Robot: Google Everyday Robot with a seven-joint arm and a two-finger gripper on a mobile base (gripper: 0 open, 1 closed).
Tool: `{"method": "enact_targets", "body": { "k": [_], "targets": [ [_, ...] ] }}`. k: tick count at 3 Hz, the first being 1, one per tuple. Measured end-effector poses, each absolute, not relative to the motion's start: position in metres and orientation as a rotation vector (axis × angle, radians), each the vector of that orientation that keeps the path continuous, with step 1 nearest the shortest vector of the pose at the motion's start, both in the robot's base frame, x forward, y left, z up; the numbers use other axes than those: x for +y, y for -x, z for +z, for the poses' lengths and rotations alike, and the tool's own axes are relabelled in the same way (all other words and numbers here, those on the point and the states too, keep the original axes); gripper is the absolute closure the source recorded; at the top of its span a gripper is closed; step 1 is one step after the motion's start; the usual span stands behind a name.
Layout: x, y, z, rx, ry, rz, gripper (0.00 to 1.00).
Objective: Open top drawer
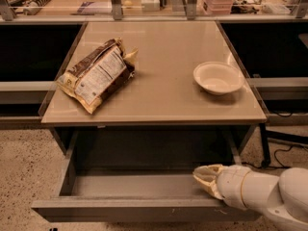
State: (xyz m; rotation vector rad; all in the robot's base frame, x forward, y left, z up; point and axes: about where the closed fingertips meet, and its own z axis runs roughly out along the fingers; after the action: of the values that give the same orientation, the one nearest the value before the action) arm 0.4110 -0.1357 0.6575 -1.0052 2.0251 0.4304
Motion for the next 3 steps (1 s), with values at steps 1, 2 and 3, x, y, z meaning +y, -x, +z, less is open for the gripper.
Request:
{"method": "enact_targets", "body": {
  "k": [1,2,3],
  "targets": [
    [-0.123,-0.387,0.673,1.966,0.956,0.386,1.00],
    [-0.100,-0.374,0.716,1.863,0.932,0.324,1.00],
    [-0.069,-0.370,0.770,1.727,0.914,0.276,1.00]
  ]
}}
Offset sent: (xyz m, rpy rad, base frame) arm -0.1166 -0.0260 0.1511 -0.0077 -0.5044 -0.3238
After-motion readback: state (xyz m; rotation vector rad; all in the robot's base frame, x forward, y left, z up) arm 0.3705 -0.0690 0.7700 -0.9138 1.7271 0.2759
